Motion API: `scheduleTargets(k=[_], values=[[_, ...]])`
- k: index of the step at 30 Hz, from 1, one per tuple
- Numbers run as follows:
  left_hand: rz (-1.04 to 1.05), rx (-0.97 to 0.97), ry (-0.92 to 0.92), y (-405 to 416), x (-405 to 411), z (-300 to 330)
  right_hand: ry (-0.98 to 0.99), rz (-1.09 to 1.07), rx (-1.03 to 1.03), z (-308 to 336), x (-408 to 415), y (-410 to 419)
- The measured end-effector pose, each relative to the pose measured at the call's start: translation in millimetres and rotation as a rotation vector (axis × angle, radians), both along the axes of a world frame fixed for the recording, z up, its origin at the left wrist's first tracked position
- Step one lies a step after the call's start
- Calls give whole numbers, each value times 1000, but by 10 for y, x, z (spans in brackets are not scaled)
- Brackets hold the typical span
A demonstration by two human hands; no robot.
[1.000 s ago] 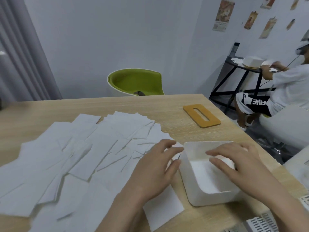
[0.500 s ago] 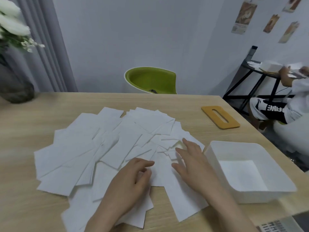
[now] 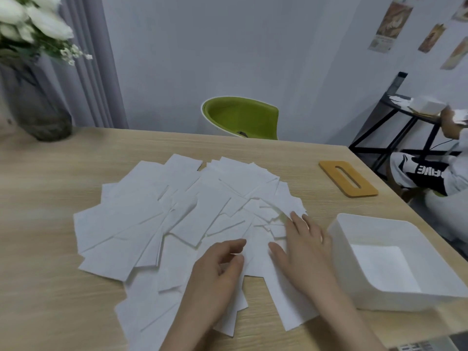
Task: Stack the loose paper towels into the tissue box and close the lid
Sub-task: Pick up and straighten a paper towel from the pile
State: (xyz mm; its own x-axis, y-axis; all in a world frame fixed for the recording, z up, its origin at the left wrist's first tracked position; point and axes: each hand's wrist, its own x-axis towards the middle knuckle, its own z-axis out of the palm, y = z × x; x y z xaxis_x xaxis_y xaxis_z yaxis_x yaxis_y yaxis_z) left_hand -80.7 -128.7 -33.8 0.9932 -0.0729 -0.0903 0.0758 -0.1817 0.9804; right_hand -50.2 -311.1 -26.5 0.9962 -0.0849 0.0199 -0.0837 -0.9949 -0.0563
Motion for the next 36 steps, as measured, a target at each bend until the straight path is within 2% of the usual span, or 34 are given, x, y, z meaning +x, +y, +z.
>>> scheduleTargets(k=[5,11,14,21,28,33,36], values=[[36,-164,119,-48,11,-13,-62,83,17,114,-223,141],[108,-467,304,-38,27,-27,-1,257,185,134,-491,384],[104,-537,353,-22,28,-14,37,316,276,131,-581,489],[84,-602,396,-4,-13,-28,50,428,427,130,-695,684],[113,-559,408,43,-42,-17,95,479,500,76,-757,776],[262,-502,407,178,-8,-26,4,430,719,63,-831,739],[367,-508,392,279,19,-50,-77,348,758,37,-836,590]])
